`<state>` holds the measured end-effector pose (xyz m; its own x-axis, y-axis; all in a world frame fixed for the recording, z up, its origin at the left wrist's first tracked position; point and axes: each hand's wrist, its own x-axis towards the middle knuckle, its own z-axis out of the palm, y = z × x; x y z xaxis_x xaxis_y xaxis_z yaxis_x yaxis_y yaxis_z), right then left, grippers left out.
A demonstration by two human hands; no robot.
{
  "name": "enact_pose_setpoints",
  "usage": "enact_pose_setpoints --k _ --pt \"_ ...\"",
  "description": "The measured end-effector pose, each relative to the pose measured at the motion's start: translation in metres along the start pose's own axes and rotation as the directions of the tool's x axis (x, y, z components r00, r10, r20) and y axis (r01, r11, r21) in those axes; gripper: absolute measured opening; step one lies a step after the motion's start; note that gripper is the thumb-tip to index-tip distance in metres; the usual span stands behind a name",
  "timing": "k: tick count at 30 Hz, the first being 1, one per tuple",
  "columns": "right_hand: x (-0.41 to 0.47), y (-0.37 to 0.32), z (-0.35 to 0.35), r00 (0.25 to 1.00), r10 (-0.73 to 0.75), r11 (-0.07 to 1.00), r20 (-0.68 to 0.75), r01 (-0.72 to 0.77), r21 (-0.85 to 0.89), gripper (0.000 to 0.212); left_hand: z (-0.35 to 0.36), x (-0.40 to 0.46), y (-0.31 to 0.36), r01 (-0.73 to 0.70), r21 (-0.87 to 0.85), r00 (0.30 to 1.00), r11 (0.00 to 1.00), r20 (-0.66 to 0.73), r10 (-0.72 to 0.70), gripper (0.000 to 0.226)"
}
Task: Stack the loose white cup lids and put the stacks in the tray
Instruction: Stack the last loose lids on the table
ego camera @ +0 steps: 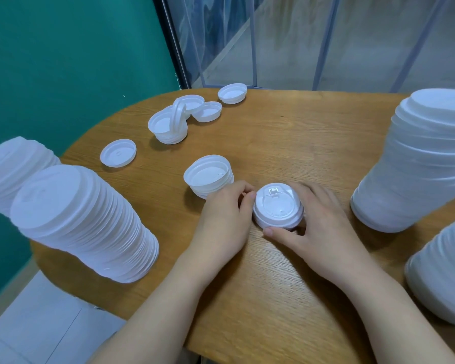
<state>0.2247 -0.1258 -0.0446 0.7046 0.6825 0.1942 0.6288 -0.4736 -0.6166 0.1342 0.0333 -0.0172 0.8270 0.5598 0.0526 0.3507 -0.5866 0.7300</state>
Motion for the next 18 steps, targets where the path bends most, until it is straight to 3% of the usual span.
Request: enact_pose_setpoints --k 3,8,11,13,18 --pt "0.0 0.0 0.0 1.0 0.001 1.0 0.005 -0.001 -0.012 0.081 -0.004 -0.001 -0.001 -0.028 -0.009 0.999 1.0 0.018 0.029 0.017" --pt "0.001 0.002 0.001 1.0 0.018 1.0 0.005 -0.018 -0.017 0.085 -0.014 -0.011 -0.002 -0.076 -0.079 0.993 0.994 -0.1 0.068 0.013" --pt "0.001 0.002 0.0 0.999 0.035 0.999 -0.001 -0.035 0.003 0.089 -0.031 -0.012 -0.004 -0.27 0.169 0.906 0.948 -0.29 0.309 0.01" --pt "0.001 0.001 -0.001 0.999 0.047 0.998 -0.004 -0.047 0.028 0.088 -0.044 -0.006 -0.011 -0.271 0.366 0.842 0.89 -0.358 0.403 0.012" --pt "0.003 -0.002 0.0 0.999 0.016 0.999 -0.046 -0.014 0.05 0.068 -0.057 0.003 -0.03 -0.103 0.615 0.915 0.781 -0.249 0.317 0.015"
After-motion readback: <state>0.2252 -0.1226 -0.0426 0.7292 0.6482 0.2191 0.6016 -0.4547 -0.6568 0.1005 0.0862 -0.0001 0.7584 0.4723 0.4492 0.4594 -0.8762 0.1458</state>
